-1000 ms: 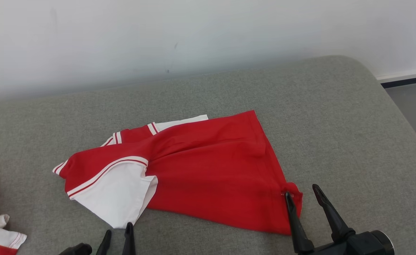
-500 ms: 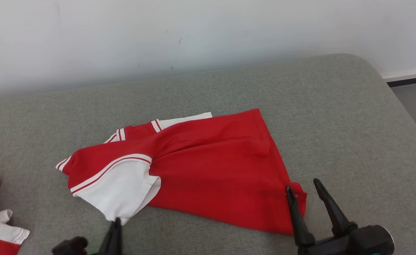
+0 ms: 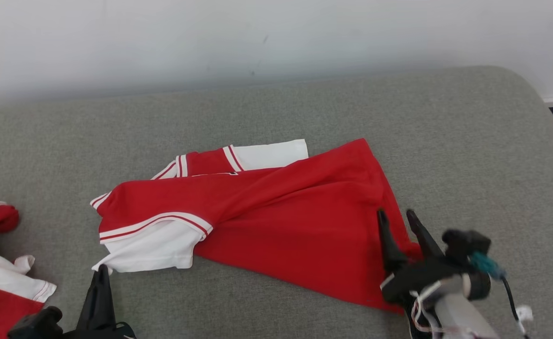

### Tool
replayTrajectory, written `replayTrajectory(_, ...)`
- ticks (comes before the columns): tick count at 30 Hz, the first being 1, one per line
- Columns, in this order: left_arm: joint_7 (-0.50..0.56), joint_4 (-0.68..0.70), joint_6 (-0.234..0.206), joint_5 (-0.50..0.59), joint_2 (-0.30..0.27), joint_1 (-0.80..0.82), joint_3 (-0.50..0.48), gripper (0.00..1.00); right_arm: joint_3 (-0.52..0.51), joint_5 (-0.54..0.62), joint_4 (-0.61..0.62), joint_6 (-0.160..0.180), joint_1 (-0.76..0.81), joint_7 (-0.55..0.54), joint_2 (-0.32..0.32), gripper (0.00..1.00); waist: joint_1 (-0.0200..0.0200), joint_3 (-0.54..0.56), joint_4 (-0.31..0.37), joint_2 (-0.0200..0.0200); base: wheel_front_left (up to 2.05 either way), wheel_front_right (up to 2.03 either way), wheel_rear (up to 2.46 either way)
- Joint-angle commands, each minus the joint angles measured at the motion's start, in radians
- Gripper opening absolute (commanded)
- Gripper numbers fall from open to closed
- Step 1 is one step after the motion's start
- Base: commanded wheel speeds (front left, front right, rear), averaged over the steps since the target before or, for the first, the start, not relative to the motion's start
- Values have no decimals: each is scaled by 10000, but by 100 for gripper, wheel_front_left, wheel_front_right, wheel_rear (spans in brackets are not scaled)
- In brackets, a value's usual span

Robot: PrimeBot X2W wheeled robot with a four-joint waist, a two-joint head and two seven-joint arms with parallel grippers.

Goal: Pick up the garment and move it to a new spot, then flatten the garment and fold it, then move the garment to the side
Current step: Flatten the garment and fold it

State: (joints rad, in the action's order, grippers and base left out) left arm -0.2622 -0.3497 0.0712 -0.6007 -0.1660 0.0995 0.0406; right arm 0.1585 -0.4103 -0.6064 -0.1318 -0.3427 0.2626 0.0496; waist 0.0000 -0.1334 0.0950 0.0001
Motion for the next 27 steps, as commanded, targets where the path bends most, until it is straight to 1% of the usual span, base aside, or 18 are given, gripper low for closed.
replayTrajectory(1,-19,44,6,73,-54,-97,-19,0,79,-163,-266,23,-363,-121,11,100,0,-125,-93,-1,0,0,0)
replayTrajectory(3,4,147,-12,67,-57,-86,8,0,221,-499,-1173,23,-1152,-431,10,100,0,-228,-143,-1,0,0,0)
replayTrajectory(6,47,252,-31,105,-54,6,85,0,288,-861,-2221,23,-2245,-897,8,100,0,-406,-235,-1,0,0,0)
replayTrajectory(13,62,328,37,200,-20,294,320,0,-226,-1145,-4312,23,-4042,-1806,201,100,0,-773,-451,-1,0,0,0)
replayTrajectory(19,63,288,72,245,-99,417,391,0,-404,-1098,-5527,23,-4979,-2307,323,100,0,-975,-557,-1,0,0,0)
replayTrajectory(27,56,219,53,234,-117,435,493,0,-98,-369,-6481,23,-5780,-2624,442,100,0,-1032,-610,-1,0,0,0)
